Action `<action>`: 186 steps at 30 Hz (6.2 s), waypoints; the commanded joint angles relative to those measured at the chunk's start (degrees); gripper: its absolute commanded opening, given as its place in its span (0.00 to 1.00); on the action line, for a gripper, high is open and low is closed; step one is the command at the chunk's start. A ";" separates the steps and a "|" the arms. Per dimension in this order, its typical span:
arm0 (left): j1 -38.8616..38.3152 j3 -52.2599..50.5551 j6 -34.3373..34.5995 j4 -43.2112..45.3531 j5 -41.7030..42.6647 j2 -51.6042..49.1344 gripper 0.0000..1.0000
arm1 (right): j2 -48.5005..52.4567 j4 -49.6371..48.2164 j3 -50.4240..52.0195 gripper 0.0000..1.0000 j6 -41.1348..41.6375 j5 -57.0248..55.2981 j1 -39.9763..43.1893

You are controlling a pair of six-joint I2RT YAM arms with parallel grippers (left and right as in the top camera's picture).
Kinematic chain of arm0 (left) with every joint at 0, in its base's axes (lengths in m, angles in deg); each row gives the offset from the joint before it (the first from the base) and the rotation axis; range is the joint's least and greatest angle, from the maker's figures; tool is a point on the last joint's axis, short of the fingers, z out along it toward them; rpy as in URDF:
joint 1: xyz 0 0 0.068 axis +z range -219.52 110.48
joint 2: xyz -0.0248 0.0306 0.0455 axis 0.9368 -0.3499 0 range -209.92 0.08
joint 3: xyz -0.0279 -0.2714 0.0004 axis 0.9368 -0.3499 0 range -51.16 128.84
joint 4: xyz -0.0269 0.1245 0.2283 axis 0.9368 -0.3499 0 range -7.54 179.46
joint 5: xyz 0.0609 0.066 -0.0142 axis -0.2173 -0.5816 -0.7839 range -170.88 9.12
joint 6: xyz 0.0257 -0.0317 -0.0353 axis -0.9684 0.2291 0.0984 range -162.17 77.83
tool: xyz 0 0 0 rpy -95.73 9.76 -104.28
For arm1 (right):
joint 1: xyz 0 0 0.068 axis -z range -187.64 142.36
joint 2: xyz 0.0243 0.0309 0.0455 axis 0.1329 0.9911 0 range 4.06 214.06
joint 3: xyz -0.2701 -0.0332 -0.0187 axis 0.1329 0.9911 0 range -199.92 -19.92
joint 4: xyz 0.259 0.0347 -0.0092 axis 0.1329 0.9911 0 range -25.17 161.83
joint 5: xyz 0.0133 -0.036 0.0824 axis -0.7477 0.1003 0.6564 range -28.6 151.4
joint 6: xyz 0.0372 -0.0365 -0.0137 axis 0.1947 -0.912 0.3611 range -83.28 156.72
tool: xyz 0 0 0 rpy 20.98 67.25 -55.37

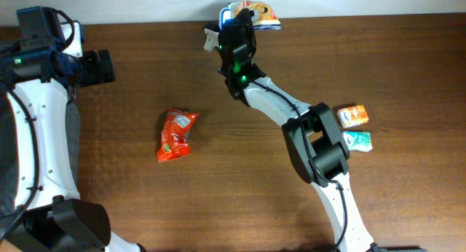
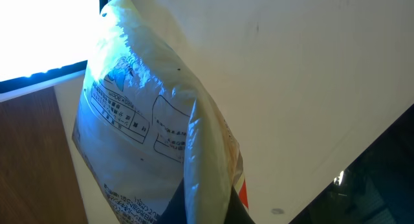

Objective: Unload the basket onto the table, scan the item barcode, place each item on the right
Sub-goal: 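Lift the white bag and hold it against the scanner window, then carry the white bag right and drop it beside the tissue packs, then reach the right gripper to the red snack bag and grasp it, then lift the red bag and hold it over the scanner window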

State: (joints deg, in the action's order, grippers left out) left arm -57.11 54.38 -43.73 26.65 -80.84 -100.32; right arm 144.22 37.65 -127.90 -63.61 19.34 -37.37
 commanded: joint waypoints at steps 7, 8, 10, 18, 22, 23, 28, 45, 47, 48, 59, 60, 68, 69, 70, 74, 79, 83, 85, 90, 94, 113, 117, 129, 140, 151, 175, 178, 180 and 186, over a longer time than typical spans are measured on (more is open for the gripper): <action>0.13 0.11 -0.87 0.11 0.39 -0.09 0.99 | -0.11 -0.46 -0.22 0.04 0.07 -2.32 -0.68; 0.13 0.11 -0.87 0.11 0.42 -0.09 0.99 | -0.11 -0.46 -0.22 0.04 0.09 -2.32 -0.68; 0.13 0.11 -0.87 0.09 0.42 -0.09 0.99 | -0.11 -0.83 -0.22 0.04 0.09 -2.34 -0.74; 0.13 0.11 -0.87 0.11 0.42 -0.09 0.99 | -4.61 -5.29 -0.24 0.04 -2.10 -4.35 -1.77; 0.13 0.11 -0.87 0.09 0.39 -0.09 0.99 | -10.03 -5.25 -0.22 0.04 -4.48 -5.62 -2.51; 0.15 0.11 -0.87 0.09 0.42 -0.09 0.99 | -11.82 -5.22 -0.22 0.04 -4.46 -5.88 -2.58; 0.13 0.11 -0.87 0.09 0.42 -0.09 0.99 | -23.19 16.65 -0.22 0.04 6.78 -9.90 -4.98; 0.13 0.11 -0.87 0.11 0.42 -0.09 0.99 | -46.49 104.15 1.44 0.04 94.42 61.94 30.75; 0.13 0.11 -0.87 0.11 0.42 -0.09 0.99 | -46.05 103.60 4.63 0.04 97.04 61.83 39.91; 0.13 0.11 -0.87 0.11 0.42 -0.09 0.99 | -45.77 101.90 7.39 0.04 98.60 61.81 44.96; 0.13 0.11 -0.87 0.11 0.39 -0.09 0.99 | -44.98 72.24 35.91 0.80 111.49 67.34 64.22; 0.13 0.11 -0.87 0.11 0.42 -0.09 0.99 | -45.44 73.55 33.88 0.81 111.30 68.28 64.22; 0.13 0.11 -0.87 0.11 0.42 -0.09 0.99 | -47.60 91.21 13.46 0.99 108.10 68.48 57.94; 0.15 0.11 -0.87 0.11 0.42 -0.09 0.99 | -47.56 91.58 13.51 0.99 108.13 68.57 55.63; 0.13 0.11 -0.87 0.11 0.42 -0.09 0.99 | -47.54 91.38 14.08 0.99 108.37 70.01 52.04; 0.13 0.11 -0.87 0.11 0.42 -0.09 0.99 | -45.38 87.93 16.83 0.99 108.34 76.13 34.67; 0.13 0.11 -0.87 0.11 0.42 -0.09 0.99 | -35.10 66.58 23.04 0.83 123.47 76.15 9.57; 0.15 0.11 -0.87 0.11 0.42 -0.09 0.99 | -26.18 51.56 23.08 0.70 130.01 76.15 -3.15; 0.13 0.11 -0.87 0.11 0.42 -0.09 0.99 | -22.53 46.25 23.08 0.64 132.65 76.00 -7.58; 0.15 0.11 -0.87 0.11 0.42 -0.09 0.99 | -17.88 44.37 23.08 0.52 132.80 73.29 -13.16; 0.15 0.11 -0.87 0.11 0.42 -0.09 0.99 | -17.20 46.49 23.08 0.04 133.50 71.63 -13.77; 0.13 0.11 -0.87 0.09 0.42 -0.09 0.99 | -17.79 49.48 22.75 0.26 132.56 65.09 -17.09; 0.13 0.11 -0.87 0.11 0.42 -0.09 0.99 | -17.92 54.21 22.75 0.04 132.56 65.46 -12.87; 0.15 0.11 -0.87 0.09 0.22 -0.09 0.99 | -20.33 58.86 21.84 0.72 125.83 80.91 10.60; 0.13 0.11 -0.87 0.09 0.22 -0.09 0.99 | -12.26 44.87 21.94 0.98 124.87 88.85 -1.38; 0.13 0.11 -0.87 0.09 0.22 -0.09 0.99 | -7.58 42.71 21.92 0.13 128.52 89.61 -3.93; 0.15 0.11 -0.87 0.09 0.22 -0.09 0.99 | -39.74 78.86 21.70 0.04 82.73 115.95 16.87; 0.13 0.11 -0.87 0.09 0.22 -0.09 0.99 | -39.74 78.82 21.70 0.04 79.58 122.88 17.07; 0.13 0.11 -0.87 0.09 0.22 -0.09 0.99 | -39.74 78.36 21.68 0.04 79.52 125.79 17.07; 0.13 0.11 -0.87 0.09 0.22 -0.09 0.99 | -39.76 76.50 21.40 0.04 79.82 131.01 20.94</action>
State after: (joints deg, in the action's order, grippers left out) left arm -57.11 54.38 -43.73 26.65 -80.84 -100.32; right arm 106.45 114.13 -105.98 17.00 145.67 -18.97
